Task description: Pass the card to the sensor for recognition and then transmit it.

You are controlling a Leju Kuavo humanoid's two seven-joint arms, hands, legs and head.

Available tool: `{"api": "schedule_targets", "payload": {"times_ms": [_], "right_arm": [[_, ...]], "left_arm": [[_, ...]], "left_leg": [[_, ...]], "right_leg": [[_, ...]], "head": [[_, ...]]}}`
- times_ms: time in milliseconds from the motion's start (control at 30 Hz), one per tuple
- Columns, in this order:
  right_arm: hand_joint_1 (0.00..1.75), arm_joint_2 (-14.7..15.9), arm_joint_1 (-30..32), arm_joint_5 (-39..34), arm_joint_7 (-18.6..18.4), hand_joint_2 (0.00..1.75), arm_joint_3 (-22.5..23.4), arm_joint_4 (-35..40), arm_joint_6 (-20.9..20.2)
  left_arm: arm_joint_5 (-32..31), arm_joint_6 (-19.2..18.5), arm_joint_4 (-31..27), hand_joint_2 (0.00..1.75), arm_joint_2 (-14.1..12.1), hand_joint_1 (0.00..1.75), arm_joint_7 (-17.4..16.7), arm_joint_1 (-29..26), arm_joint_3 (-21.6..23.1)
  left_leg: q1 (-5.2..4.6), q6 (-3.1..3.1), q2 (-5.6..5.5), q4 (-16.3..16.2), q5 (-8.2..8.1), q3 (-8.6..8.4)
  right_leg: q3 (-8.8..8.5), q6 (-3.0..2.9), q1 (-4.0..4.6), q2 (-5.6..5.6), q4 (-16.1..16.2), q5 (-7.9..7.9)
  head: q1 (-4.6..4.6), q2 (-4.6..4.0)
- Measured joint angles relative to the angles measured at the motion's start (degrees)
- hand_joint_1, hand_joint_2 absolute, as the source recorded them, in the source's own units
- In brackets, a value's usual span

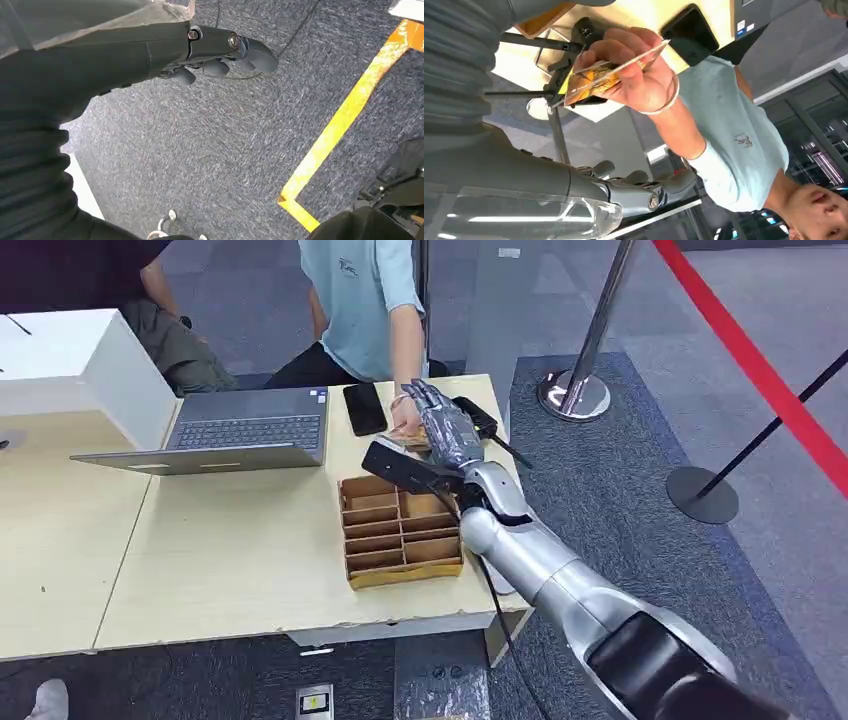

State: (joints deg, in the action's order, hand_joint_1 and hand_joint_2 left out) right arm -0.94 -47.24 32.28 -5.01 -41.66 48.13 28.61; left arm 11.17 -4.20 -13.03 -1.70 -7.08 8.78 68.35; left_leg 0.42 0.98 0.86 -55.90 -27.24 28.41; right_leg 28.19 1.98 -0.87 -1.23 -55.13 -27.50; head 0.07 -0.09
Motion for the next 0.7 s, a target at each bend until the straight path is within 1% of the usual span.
{"api": "schedule_targets", "payload": {"times_ms": [33, 100, 133, 467, 700], "right_arm": [[1.10, 0.0, 0.0, 0.0, 0.0, 1.75, 0.0, 0.0, 0.0], [1.61, 0.0, 0.0, 0.2, 0.0, 1.75, 0.0, 0.2, -0.1], [1.75, 0.0, 0.0, 0.2, 0.0, 1.75, 0.0, 0.2, -0.2], [1.75, 0.2, 0.1, -0.3, 0.2, 1.75, 0.0, 0.5, -1.1], [1.75, 0.4, 0.3, -1.0, 0.9, 1.75, 0.0, 1.2, -1.0]], "left_arm": [[0.0, 0.0, 0.0, 1.75, 0.0, 0.00, 0.0, 0.0, 0.0], [0.0, 0.0, 0.0, 1.75, 0.0, 0.00, 0.0, 0.0, 0.0], [0.0, 0.0, 0.0, 1.75, 0.0, 0.00, 0.0, 0.0, 0.0], [-0.1, 0.0, 0.0, 1.75, 0.0, 0.00, 0.1, 0.0, 0.0], [-0.4, 0.0, 0.0, 1.75, 0.0, 0.00, 0.1, 0.0, 0.0]], "left_leg": [[0.00, 0.00, 0.00, 0.0, 0.00, 0.00], [0.00, 0.00, 0.00, 0.0, 0.00, 0.00], [0.00, 0.00, 0.00, 0.0, 0.00, 0.00], [0.00, 0.00, 0.00, 0.0, 0.00, 0.02], [0.00, 0.00, 0.00, 0.0, 0.00, 0.01]], "right_leg": [[0.00, 0.00, 0.00, 0.00, 0.0, 0.00], [0.00, 0.00, 0.00, 0.00, 0.0, 0.00], [0.00, 0.00, 0.00, 0.00, 0.0, 0.00], [0.01, 0.00, 0.00, 0.00, 0.0, 0.00], [0.01, 0.00, 0.00, 0.00, 0.0, 0.00]], "head": [[0.00, 0.00], [0.00, 0.00], [0.00, 0.00], [0.02, 0.00], [0.00, 0.00]]}}
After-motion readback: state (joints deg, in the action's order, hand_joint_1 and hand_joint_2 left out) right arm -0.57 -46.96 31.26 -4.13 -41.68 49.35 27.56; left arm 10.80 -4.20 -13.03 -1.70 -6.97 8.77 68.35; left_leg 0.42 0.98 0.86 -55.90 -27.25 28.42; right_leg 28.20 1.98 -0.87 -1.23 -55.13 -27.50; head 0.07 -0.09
